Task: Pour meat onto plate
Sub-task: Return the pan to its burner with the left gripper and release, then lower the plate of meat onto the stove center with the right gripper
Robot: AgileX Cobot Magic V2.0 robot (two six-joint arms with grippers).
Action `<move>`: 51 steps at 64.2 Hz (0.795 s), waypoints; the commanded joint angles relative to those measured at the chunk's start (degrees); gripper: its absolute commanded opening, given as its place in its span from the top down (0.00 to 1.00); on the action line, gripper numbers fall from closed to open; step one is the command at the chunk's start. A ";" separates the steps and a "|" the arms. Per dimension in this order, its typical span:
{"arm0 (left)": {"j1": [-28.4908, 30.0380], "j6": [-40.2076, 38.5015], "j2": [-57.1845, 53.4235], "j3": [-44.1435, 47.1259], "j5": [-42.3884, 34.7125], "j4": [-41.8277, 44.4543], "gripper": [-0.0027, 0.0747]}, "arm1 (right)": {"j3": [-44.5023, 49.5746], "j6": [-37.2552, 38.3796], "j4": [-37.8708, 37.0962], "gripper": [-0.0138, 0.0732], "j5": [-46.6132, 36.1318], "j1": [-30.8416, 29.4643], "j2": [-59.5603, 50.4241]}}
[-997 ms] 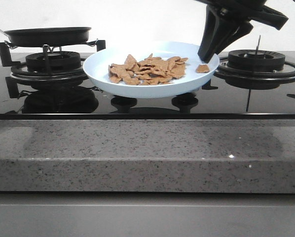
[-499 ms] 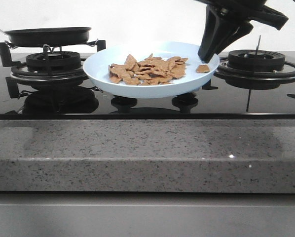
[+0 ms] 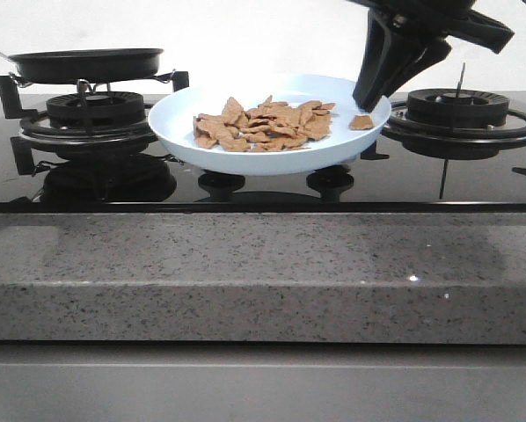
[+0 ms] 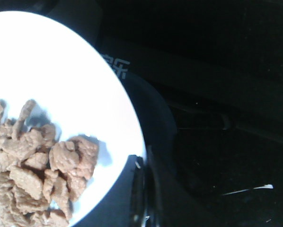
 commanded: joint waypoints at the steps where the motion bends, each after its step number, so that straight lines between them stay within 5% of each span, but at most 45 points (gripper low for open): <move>1: -0.45 -0.69 -1.13 -1.45 -5.24 -0.33 0.99 | -1.55 -0.43 1.05 0.92 -2.27 -0.12 -3.08; 51: -0.45 -0.69 -1.26 -1.45 -5.70 -0.33 0.99 | -5.47 -0.33 4.27 0.92 -0.55 -1.24 -1.98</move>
